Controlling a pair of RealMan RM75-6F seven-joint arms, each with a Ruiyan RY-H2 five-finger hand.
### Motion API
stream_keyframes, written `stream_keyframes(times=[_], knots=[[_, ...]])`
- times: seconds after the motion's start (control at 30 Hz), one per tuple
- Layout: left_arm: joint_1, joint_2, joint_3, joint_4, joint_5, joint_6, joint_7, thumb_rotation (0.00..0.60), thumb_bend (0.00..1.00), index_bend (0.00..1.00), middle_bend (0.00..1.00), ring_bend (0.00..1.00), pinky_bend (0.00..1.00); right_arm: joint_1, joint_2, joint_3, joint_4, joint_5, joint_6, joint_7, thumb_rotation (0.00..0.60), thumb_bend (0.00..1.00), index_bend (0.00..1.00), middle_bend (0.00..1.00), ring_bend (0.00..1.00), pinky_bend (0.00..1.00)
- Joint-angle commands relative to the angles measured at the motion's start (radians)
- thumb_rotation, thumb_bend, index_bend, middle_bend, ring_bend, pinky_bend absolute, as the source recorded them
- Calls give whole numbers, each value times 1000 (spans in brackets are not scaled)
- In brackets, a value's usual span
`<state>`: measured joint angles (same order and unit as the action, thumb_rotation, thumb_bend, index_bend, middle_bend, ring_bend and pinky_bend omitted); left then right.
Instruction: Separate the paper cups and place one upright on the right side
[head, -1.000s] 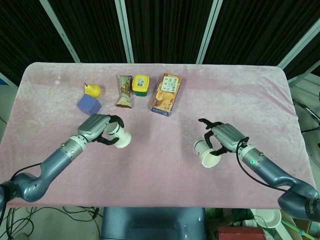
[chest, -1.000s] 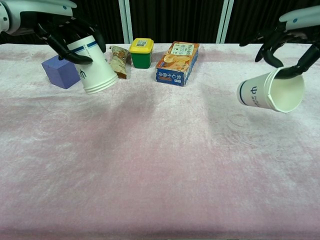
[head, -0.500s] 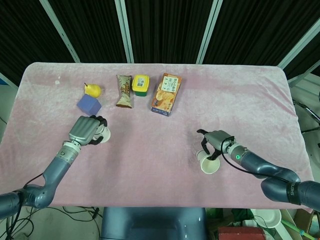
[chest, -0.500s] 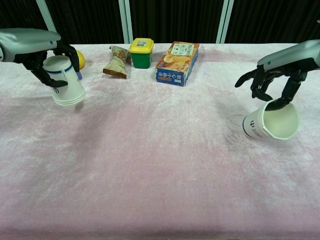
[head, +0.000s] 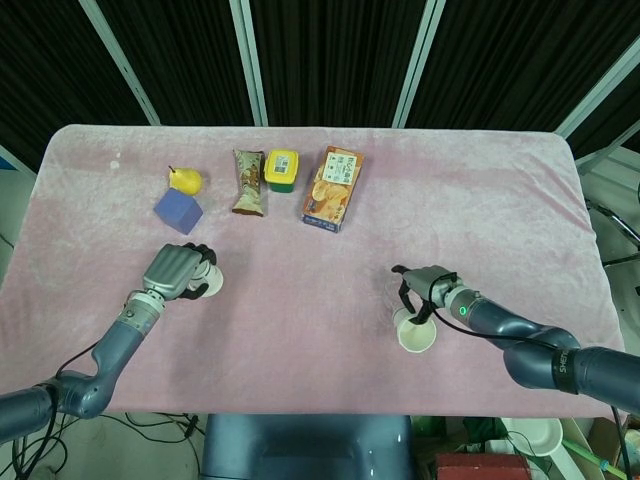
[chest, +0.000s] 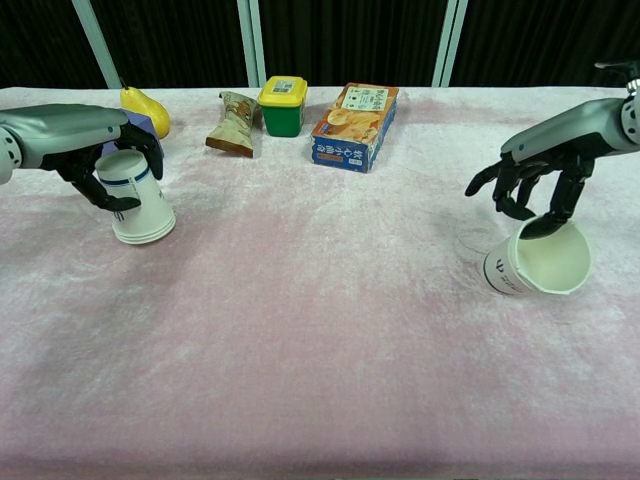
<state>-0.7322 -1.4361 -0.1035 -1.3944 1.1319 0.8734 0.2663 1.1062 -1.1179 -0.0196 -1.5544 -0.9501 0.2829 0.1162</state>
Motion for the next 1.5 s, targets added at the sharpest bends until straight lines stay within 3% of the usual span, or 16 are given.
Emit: stream_keyframes(times=[0.03, 0.2, 0.5, 0.73, 1.03, 1.2, 1.3, 1.43, 1.5], knots=[[2, -6, 0, 8, 2, -2, -7, 600, 506, 474, 484, 336, 631, 20, -6, -22, 6, 31, -5, -11, 600, 361, 456, 0, 139, 175], [-3, -16, 11, 24, 1, -10, 23, 600, 468, 434, 438, 280, 580, 36, 0, -26, 1, 66, -14, 2, 600, 359, 339, 0, 139, 175], [-1, -16, 3, 8, -28, -22, 18, 600, 271, 288, 248, 104, 399, 47, 6, -25, -4, 83, -17, 21, 600, 284, 144, 0, 139, 175], [-1, 22, -6, -29, -41, -35, -2, 600, 259, 211, 176, 17, 295, 45, 9, -16, -1, 74, -36, 37, 600, 280, 114, 0, 139, 175], [7, 70, -16, -68, -39, -47, -61, 600, 236, 175, 134, 0, 224, 56, -1, -30, 7, 76, -32, 33, 600, 257, 52, 0, 139, 175], [17, 106, -37, -107, -11, -25, -120, 600, 222, 167, 114, 0, 194, 19, 24, 5, -28, 69, 55, 52, 600, 250, 32, 0, 121, 175], [39, 169, -55, -177, 29, 25, -160, 600, 222, 162, 102, 0, 171, -46, 99, 20, -98, 16, 179, 38, 600, 237, 28, 0, 95, 175], [82, 263, -57, -295, 60, 110, -138, 600, 222, 161, 96, 0, 159, -141, 223, 23, -206, -51, 290, 52, 600, 237, 14, 0, 101, 175], [121, 311, -49, -364, 88, 187, -106, 600, 223, 161, 96, 0, 161, -219, 276, 17, -243, -111, 401, 50, 600, 237, 11, 0, 102, 175]])
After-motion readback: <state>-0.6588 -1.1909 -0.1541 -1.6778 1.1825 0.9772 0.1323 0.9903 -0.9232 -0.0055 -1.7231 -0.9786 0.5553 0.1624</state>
